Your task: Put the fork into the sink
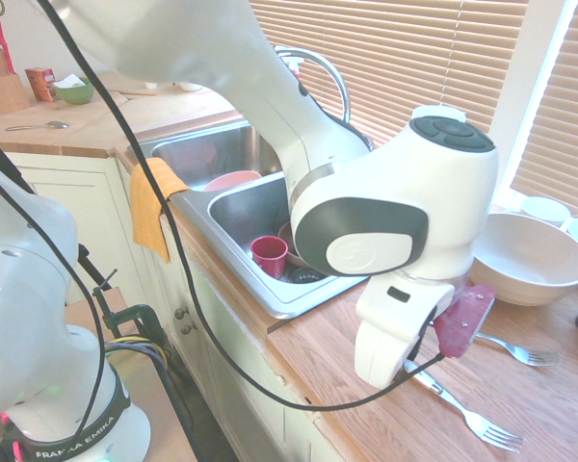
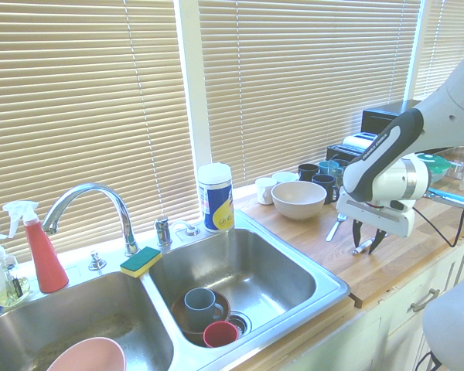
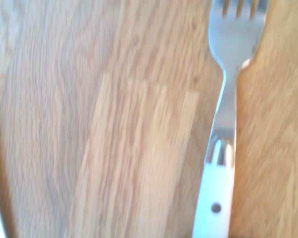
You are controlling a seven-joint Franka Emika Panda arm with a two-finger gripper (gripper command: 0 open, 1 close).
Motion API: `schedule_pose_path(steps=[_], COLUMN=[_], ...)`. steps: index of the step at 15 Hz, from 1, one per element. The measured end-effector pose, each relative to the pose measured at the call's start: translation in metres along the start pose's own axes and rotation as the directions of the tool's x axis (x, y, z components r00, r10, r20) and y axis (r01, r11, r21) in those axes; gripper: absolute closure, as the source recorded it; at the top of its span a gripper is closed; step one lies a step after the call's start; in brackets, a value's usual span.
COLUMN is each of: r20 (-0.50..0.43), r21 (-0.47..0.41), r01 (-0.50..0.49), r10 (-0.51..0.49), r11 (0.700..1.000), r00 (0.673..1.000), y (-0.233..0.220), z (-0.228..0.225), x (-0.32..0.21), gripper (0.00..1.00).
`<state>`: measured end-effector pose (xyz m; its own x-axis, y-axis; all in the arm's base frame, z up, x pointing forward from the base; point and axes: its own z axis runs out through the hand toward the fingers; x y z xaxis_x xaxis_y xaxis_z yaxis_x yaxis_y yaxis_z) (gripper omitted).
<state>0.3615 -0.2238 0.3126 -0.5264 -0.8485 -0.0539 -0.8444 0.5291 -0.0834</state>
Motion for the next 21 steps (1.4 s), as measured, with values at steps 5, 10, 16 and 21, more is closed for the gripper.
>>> schedule_pose_path(steps=[5, 10, 16, 21], r20=[0.017, 0.017, -0.059, -0.03], r21=[-0.001, 0.01, 0.091, 0.143], r01=[-0.013, -0.006, 0.293, 0.596], r10=[0.013, 0.006, -0.288, -0.598], r11=[1.0, 1.0, 0.952, 0.79], r00=[1.0, 1.0, 0.956, 0.801], y=[0.001, -0.001, -0.003, 0.052], z=[0.0, -0.004, -0.09, -0.114], x=[0.005, 0.009, -0.065, -0.235], gripper=[1.0, 1.0, 1.0, 1.0])
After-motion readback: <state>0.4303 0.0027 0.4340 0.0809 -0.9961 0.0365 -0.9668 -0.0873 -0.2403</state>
